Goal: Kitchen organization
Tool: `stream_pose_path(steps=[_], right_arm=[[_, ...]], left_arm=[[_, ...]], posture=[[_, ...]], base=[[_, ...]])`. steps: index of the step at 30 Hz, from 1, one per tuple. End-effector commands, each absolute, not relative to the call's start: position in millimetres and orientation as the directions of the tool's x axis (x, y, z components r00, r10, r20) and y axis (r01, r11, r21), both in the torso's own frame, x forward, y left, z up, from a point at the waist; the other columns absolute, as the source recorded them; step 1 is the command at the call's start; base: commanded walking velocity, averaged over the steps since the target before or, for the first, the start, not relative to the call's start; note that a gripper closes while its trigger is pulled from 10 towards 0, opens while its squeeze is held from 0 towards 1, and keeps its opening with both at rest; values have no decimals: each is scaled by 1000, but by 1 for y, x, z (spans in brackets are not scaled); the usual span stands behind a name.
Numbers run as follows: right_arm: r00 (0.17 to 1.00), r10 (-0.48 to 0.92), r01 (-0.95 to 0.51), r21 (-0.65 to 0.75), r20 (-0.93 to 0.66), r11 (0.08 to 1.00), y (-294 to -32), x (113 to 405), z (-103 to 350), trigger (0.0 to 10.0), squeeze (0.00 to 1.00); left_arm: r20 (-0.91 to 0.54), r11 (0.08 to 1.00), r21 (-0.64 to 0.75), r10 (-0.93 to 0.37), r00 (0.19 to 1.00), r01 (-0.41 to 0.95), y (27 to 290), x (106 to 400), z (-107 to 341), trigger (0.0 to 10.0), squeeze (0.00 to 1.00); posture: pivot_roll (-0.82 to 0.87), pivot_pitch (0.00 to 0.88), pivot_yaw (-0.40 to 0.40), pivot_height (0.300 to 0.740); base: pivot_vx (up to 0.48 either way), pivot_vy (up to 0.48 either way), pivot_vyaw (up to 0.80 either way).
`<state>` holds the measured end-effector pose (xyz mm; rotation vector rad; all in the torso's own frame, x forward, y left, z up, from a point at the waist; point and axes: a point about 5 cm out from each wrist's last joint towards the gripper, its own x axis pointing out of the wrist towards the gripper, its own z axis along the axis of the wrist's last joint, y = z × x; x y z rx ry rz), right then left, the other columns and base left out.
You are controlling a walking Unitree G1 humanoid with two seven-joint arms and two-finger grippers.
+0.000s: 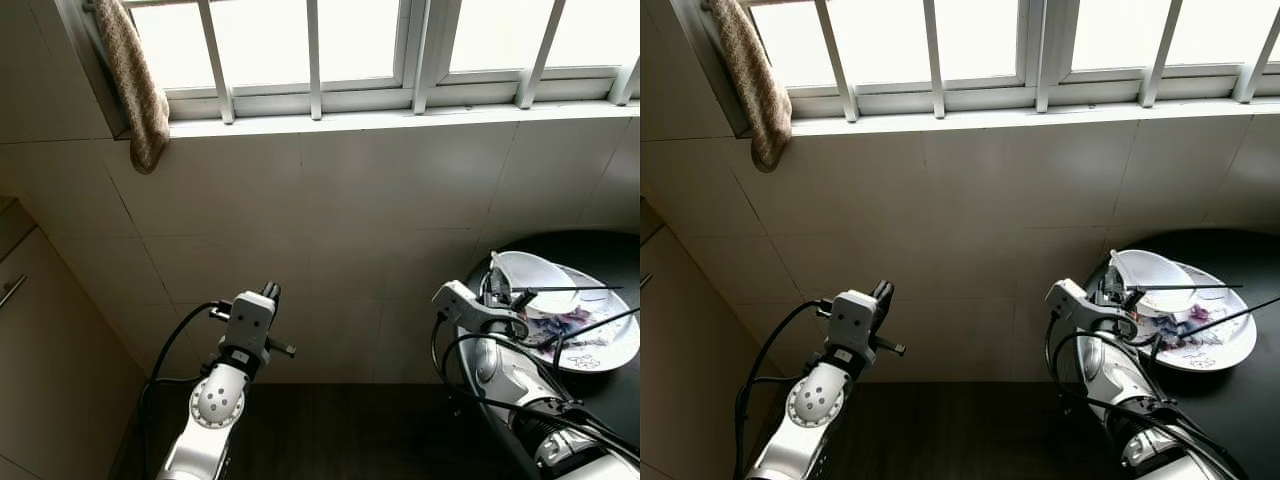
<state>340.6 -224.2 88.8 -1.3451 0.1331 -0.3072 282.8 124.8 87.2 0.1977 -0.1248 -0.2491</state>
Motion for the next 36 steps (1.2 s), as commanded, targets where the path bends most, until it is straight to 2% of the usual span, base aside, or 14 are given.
stream_pose_path(steps=[1, 7, 14, 20, 24, 25, 26, 27, 28, 29, 30, 31, 32, 36], right_arm=[[960, -267, 138, -974, 86, 180, -220, 341, 90, 0, 0], [965, -193, 202, -973, 178, 112, -208, 343, 100, 0, 0], [943, -110, 313, -950, 313, -24, -200, 347, 120, 0, 0], [939, -109, 328, -945, 325, 6, -200, 346, 123, 0, 0], [922, -26, 386, -919, 386, 75, -183, 343, 133, 157, 0], [909, 29, 411, -905, 416, 110, -173, 342, 139, 3216, 0], [897, 67, 426, -895, 437, 134, -165, 341, 143, 3216, 0], [887, 87, 435, -884, 453, 172, -159, 340, 148, 4941, 0], [882, 96, 438, -877, 462, 197, -155, 339, 150, 4941, 0], [877, 109, 437, -870, 469, 229, -151, 338, 153, 10000, 0], [847, 152, 454, -842, 509, 291, -138, 334, 163, 10000, 0], [847, 152, 454, -842, 509, 291, -138, 334, 163, 10000, 0], [820, 195, 450, -817, 538, 361, -125, 329, 170, 10000, 0], [880, 177, 314, -818, 441, 482, -111, 327, 166, 10000, 0]], left_arm=[[110, 951, 215, -252, 961, 224, 125, 285, 89, 10000, 0], [109, 951, 211, -251, 962, 224, 125, 284, 88, 10000, 0], [108, 952, 206, -250, 962, 225, 124, 285, 88, 10000, 0], [104, 953, 204, -248, 963, 223, 125, 285, 87, 10000, 0], [104, 953, 204, -247, 963, 222, 125, 285, 86, 10000, 0], [104, 954, 204, -246, 964, 222, 126, 285, 86, 10000, 0], [104, 954, 204, -246, 964, 222, 126, 285, 86, 10000, 0], [104, 954, 204, -246, 964, 221, 126, 285, 86, 10000, 0], [104, 954, 204, -246, 964, 221, 126, 285, 86, 10000, 0], [104, 954, 205, -245, 964, 221, 127, 285, 86, 10000, 0], [103, 953, 206, -246, 964, 222, 127, 286, 86, 10000, 0], [103, 953, 206, -246, 964, 222, 127, 286, 86, 10000, 0], [102, 953, 207, -247, 964, 223, 127, 286, 86, 10000, 0], [103, 952, 210, -248, 963, 222, 128, 286, 86, 10000, 0]], posture=[[-112, 0, 31, 740], [-112, 0, 30, 740], [-115, 0, 29, 740], [-115, 0, 28, 740], [-115, 0, 29, 740], [-114, 0, 31, 740], [-114, 0, 31, 740], [-115, 0, 32, 740], [-115, 0, 32, 740], [-115, 0, 34, 740], [-114, 0, 35, 740], [-114, 0, 35, 740], [-114, 0, 36, 740], [-109, 0, 34, 740]], base=[[0, 0, 0], [0, 0, 0], [0, 0, 0], [0, 0, 0], [0, 0, 0], [0, 0, 0], [0, 0, 0], [0, 0, 0], [0, 0, 0], [0, 0, 0], [0, 0, 0], [0, 0, 0], [0, 0, 0], [0, 0, 0]])
